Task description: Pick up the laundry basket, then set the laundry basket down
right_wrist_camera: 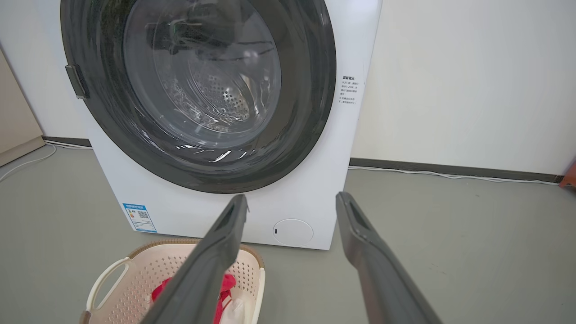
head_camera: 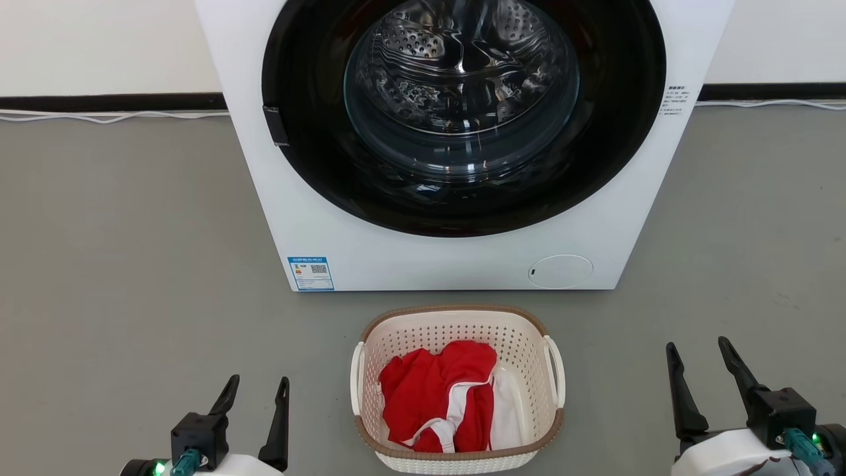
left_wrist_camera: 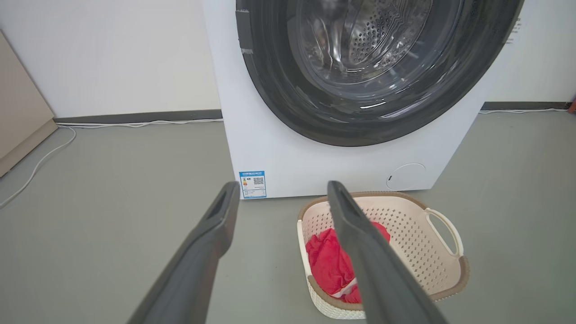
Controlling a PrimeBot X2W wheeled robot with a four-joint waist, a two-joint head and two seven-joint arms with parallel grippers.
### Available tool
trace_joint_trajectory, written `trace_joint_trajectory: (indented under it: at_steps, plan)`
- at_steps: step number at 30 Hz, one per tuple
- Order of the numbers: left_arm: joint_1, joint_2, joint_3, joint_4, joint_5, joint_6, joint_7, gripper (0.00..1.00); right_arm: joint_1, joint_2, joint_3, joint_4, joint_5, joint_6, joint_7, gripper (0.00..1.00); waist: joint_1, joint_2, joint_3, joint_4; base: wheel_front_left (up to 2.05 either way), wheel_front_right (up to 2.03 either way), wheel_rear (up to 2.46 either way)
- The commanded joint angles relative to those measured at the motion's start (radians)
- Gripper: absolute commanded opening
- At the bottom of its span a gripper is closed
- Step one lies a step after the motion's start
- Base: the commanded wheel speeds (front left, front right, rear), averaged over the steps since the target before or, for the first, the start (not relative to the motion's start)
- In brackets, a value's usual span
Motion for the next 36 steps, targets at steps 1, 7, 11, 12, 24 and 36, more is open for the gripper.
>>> trace_joint_trajectory:
  at_steps: [1,7,11,12,24,36]
  plan:
    - [-0.050,0.002,0.037,-0.016,0.005,0.013,-0.012,1.00,-0.036,-0.014,0.022,-0.018,-0.008,0.006,-0.014,1.00,0.0000,-0.0001,0.000,-0.001,0.00,0.00,0.00]
    - [-0.050,-0.004,0.046,-0.006,-0.007,0.015,-0.012,1.00,-0.036,-0.017,0.018,-0.012,-0.004,0.006,-0.014,1.00,0.0000,-0.0001,-0.001,-0.004,0.00,0.00,0.00]
    - [-0.050,-0.007,0.049,-0.001,-0.009,0.015,-0.012,1.00,-0.036,-0.017,0.017,-0.007,-0.003,0.006,-0.014,1.00,0.0000,-0.0001,-0.002,-0.006,0.00,0.00,0.00]
    - [-0.050,-0.007,0.049,-0.001,-0.010,0.014,-0.012,1.00,-0.035,-0.018,0.017,-0.006,-0.003,0.006,-0.014,1.00,0.0000,-0.0001,-0.001,-0.006,0.00,0.00,0.00]
    - [-0.067,-0.011,0.051,0.007,-0.012,0.009,-0.012,1.00,-0.045,-0.016,0.016,-0.005,-0.011,0.006,-0.014,1.00,0.0000,-0.0001,0.022,-0.002,0.00,0.00,0.00]
    - [-0.127,-0.013,0.046,0.013,-0.024,0.006,-0.012,1.00,-0.110,-0.017,0.017,0.015,-0.018,0.006,-0.014,1.00,0.0000,-0.0001,0.117,0.005,0.00,0.00,0.00]
